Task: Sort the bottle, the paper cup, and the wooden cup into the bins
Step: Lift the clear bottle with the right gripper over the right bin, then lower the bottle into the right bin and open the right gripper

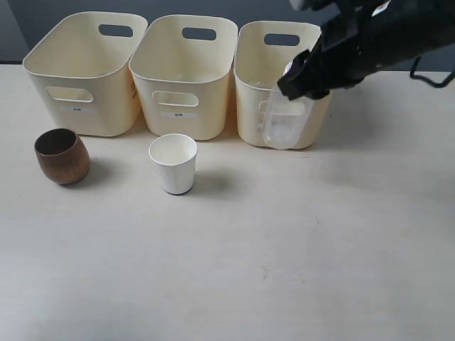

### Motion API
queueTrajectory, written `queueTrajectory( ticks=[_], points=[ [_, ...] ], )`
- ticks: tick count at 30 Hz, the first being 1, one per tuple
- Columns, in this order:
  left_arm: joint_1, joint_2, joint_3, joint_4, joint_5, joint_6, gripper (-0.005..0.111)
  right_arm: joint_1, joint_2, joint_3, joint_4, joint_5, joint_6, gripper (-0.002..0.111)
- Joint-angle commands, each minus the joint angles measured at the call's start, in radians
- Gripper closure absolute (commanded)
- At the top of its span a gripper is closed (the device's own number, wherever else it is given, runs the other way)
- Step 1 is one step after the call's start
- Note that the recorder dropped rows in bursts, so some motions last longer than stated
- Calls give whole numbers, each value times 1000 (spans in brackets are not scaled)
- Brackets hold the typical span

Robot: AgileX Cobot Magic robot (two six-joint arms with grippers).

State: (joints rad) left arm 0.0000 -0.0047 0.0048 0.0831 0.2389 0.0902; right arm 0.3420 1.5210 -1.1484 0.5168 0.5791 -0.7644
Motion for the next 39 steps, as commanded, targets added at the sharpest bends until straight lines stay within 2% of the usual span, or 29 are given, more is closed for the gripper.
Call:
queueTrajectory(
  ticks=[1,7,16,20,30,39],
  points=[
    [-4,5,-5,-2,-7,-1,107,-2,-154,-29,49,-36,-9,109],
    [-4,5,-5,-2,-7,-1,107,-2,-200,-98,62,-115,24,109],
    [-4,5,-5,-2,-7,-1,107,-3,152,-259,24,-260,26,109],
    [-4,5,-5,-2,-7,-1,107,-3,304,-380,-33,-200,39,109],
    [-4,5,-5,-2,-7,-1,107,-9,546,-608,-311,-118,295,109],
    [-4,5,-5,-2,-7,-1,107,-54,619,-710,-262,23,297,109]
  ],
)
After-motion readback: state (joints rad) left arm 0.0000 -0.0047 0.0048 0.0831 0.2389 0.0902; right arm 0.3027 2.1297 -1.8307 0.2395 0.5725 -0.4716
